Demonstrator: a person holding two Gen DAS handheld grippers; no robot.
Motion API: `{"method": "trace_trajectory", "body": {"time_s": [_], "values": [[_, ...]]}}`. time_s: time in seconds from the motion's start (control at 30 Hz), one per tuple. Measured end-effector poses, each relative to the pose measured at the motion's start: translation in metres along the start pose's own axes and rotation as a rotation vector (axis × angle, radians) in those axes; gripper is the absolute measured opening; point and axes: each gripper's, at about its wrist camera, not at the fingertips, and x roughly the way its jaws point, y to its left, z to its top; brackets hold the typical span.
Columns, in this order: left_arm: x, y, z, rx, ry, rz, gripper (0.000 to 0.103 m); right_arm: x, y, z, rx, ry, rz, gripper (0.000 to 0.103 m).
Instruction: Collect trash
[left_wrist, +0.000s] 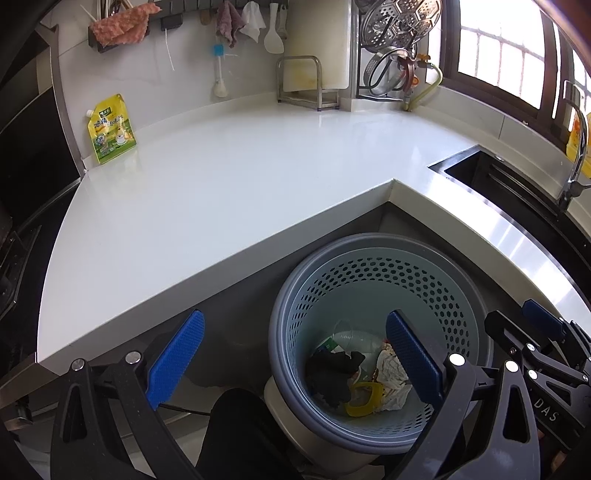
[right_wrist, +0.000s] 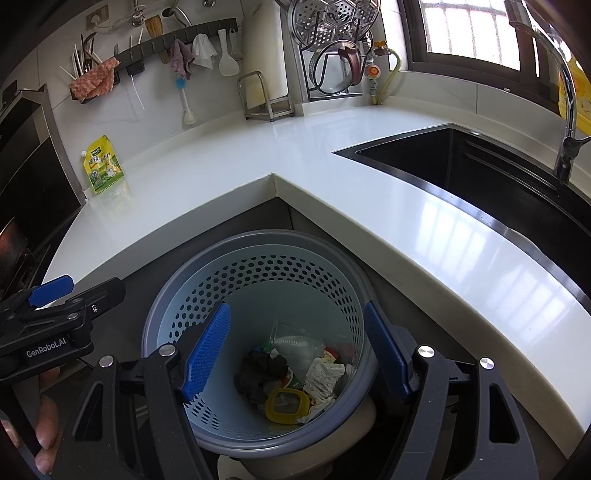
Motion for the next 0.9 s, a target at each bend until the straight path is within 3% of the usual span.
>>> {"method": "trace_trajectory", "body": {"time_s": [0.9], "values": [[0.0002,0.0009,0.0021,-0.006,0.005,0.01,0.097,-0.0009,0.0008,0.0011,-0.002,-0.001,-0.001,0.072]]}}
